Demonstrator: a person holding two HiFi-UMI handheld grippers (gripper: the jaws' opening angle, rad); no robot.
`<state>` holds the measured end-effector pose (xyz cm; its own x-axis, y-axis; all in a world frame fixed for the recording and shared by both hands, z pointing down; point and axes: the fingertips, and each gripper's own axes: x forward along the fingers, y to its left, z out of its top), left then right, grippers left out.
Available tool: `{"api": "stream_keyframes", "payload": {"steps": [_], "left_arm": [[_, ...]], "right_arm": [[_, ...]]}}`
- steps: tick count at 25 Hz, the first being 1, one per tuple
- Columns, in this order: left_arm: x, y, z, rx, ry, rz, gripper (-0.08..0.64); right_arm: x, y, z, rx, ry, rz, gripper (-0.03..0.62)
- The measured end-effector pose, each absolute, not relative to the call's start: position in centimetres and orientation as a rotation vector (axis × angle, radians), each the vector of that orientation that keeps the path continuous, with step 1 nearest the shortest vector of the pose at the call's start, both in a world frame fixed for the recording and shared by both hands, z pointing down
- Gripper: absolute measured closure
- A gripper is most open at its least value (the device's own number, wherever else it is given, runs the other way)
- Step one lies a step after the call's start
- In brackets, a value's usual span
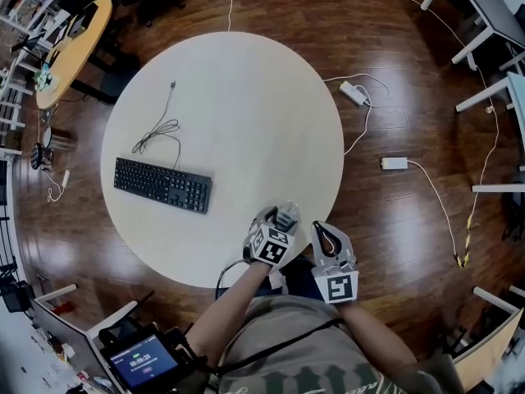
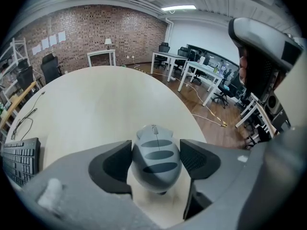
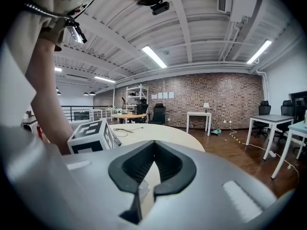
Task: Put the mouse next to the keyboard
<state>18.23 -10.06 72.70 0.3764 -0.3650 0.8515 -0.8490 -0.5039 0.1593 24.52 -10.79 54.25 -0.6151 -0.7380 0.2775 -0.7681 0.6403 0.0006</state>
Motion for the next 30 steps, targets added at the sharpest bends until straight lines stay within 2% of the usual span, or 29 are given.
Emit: {"api": "stream_keyframes", "payload": {"steps": [30], "left_arm": [[24.1, -12.2, 72.2, 2.171, -0.971, 1.045, 0.232]], "right_arm": [[27.7, -10.5, 54.7, 1.328, -2.521, 0.132, 0.588]]}}
